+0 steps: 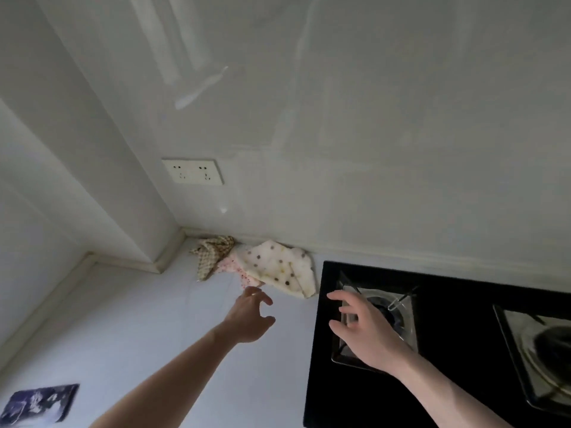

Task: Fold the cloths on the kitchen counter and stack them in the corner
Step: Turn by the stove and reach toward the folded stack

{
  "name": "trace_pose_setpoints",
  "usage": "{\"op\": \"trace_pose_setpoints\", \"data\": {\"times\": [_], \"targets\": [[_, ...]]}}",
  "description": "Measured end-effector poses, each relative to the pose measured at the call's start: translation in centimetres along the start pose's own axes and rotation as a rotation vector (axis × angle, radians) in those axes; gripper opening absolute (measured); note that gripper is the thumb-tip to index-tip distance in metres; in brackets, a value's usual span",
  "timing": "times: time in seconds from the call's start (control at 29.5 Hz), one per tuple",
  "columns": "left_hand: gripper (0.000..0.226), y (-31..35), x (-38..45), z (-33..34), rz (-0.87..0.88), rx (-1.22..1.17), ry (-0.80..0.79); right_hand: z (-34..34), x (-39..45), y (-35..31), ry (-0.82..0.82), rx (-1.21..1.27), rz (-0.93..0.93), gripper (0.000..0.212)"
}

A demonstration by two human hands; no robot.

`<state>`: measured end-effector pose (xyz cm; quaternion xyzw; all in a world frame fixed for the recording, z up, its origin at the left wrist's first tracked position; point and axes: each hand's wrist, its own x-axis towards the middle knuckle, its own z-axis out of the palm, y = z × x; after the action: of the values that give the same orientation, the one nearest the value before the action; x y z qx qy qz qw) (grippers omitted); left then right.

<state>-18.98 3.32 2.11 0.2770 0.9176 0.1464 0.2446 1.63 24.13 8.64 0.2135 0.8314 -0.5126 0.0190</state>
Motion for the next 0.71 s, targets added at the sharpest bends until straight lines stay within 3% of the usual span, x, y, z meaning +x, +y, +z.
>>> {"op": "trace_pose_setpoints", "data": {"times": [0.24, 0.48, 0.61, 0.71], "targets": [[0.059, -3.0, 10.2, -0.6, 0.025, 0.181, -0.163, 3.3, 0.7, -1.1, 0.176, -0.01, 0.144, 0.044], [0.054, -5.4, 15.2, -0.8, 0.046, 0.29, -0.279, 6.3, -0.2, -1.1, 0.34, 0.069, 0.214, 0.046], [0.077, -5.5, 16.9, 0.0, 0.081, 0.295, -0.256, 7.2, -1.0, -1.1, 0.394, 0.087, 0.272, 0.044], [0.067, -4.6, 16.4, -0.3, 0.159, 0.237, -0.13, 7.5, -1.3, -1.3, 0.392, 0.073, 0.286, 0.043]]}}
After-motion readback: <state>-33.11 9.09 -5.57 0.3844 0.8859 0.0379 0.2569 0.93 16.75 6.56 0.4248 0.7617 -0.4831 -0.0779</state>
